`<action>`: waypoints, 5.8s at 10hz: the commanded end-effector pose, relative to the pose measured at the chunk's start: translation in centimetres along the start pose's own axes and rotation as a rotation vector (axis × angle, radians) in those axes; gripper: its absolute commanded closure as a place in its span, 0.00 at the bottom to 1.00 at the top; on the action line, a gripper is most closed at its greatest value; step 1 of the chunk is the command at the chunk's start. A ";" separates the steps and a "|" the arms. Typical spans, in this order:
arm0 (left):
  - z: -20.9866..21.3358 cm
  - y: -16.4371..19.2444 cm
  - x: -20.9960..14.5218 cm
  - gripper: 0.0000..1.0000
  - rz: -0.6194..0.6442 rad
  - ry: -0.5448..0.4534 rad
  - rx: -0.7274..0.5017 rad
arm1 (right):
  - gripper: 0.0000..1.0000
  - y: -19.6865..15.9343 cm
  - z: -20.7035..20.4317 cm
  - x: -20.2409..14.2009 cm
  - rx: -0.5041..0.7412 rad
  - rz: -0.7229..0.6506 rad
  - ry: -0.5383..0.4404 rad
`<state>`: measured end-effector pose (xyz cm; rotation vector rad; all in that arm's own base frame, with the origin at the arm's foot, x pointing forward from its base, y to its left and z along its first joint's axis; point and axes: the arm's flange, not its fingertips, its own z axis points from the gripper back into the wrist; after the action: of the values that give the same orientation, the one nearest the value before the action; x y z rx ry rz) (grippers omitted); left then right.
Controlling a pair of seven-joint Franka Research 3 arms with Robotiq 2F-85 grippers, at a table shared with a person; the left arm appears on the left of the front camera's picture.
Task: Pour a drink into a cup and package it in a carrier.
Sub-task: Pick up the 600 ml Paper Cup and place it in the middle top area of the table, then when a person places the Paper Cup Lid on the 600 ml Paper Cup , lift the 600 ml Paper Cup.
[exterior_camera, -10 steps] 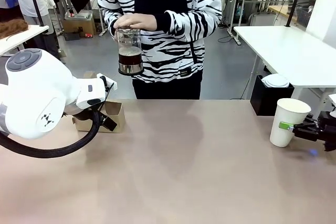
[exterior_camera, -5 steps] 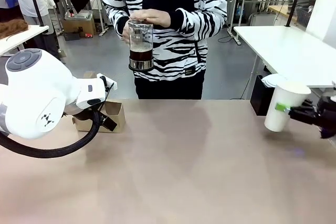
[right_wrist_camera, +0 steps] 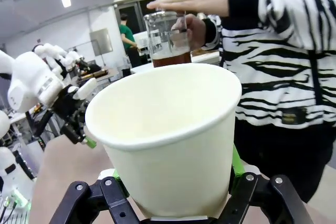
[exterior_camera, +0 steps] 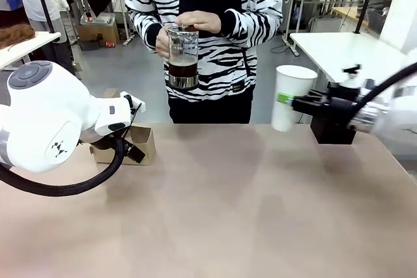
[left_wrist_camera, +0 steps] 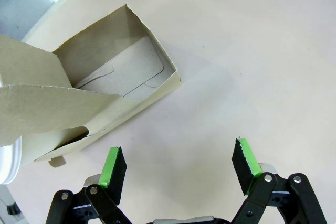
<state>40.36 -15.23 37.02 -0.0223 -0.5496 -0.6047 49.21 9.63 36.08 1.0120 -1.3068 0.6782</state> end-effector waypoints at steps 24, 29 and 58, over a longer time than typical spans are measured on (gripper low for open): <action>0.0 0.1 0.0 0.00 0.001 -0.001 -0.002 | 0.20 -8.5 -11.8 -8.4 -0.048 0.053 0.004; 0.0 0.1 0.0 0.00 0.001 -0.001 -0.002 | 0.20 -8.5 -11.8 -8.4 -0.048 0.053 0.004; 0.0 0.1 0.0 0.00 0.001 -0.001 -0.002 | 0.20 -8.5 -11.8 -8.4 -0.048 0.053 0.004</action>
<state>40.36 -15.22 37.01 -0.0219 -0.5495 -0.6045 60.59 17.28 26.19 0.9357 -1.3381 0.6880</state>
